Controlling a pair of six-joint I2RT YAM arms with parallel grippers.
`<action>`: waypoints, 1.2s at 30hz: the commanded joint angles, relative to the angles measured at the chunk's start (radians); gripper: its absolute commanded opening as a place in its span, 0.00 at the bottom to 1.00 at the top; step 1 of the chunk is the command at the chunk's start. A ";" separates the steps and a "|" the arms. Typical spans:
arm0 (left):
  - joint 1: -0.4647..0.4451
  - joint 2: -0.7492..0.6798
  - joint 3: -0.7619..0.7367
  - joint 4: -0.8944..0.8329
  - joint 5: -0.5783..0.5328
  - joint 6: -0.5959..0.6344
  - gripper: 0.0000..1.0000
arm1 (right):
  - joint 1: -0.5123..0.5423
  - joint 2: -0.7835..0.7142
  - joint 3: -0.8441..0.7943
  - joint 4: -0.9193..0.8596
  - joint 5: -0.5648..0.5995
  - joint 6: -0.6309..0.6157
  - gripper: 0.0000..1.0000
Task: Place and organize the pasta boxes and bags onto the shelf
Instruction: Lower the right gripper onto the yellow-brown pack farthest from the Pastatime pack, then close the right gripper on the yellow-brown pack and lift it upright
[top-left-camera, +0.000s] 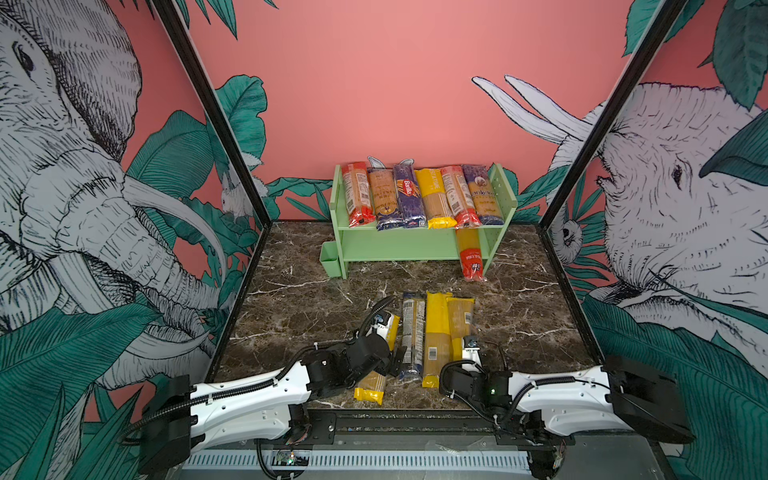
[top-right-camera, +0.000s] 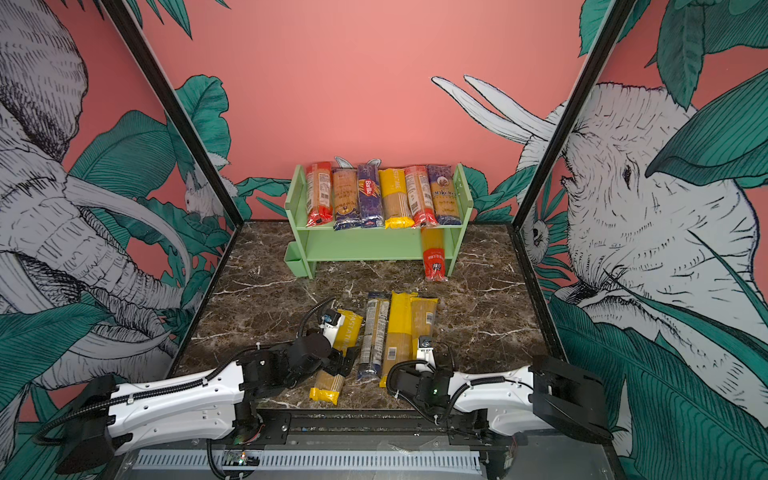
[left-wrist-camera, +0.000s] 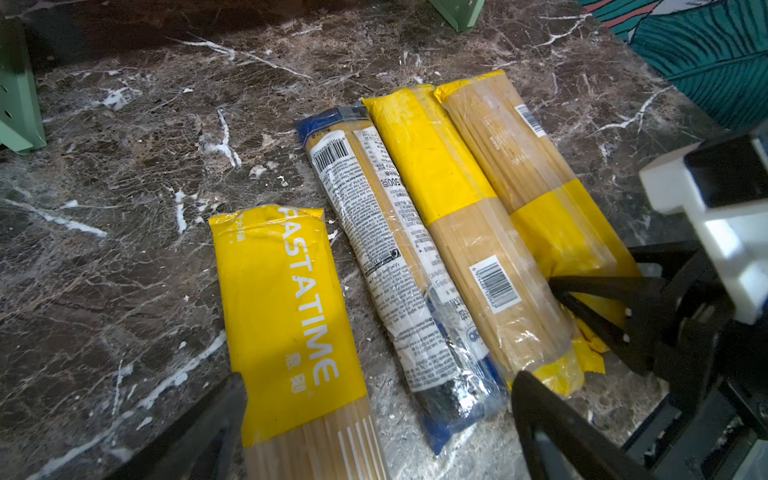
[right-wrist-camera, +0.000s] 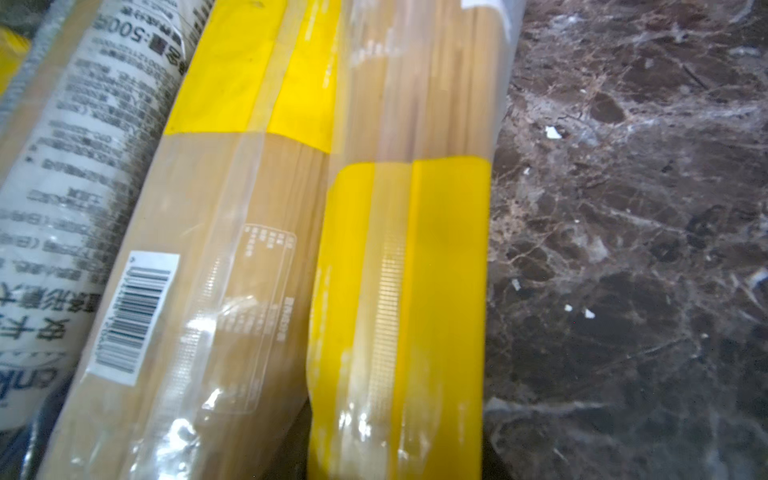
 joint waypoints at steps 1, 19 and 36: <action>-0.005 -0.017 0.030 -0.008 -0.016 -0.007 0.99 | 0.028 0.060 -0.064 -0.056 -0.214 0.097 0.27; -0.005 -0.061 0.026 -0.018 -0.030 -0.002 0.99 | 0.040 -0.530 -0.035 -0.516 -0.072 0.048 0.00; -0.005 -0.079 0.037 -0.045 -0.042 -0.006 0.99 | 0.039 -0.645 0.116 -0.446 -0.031 -0.240 0.00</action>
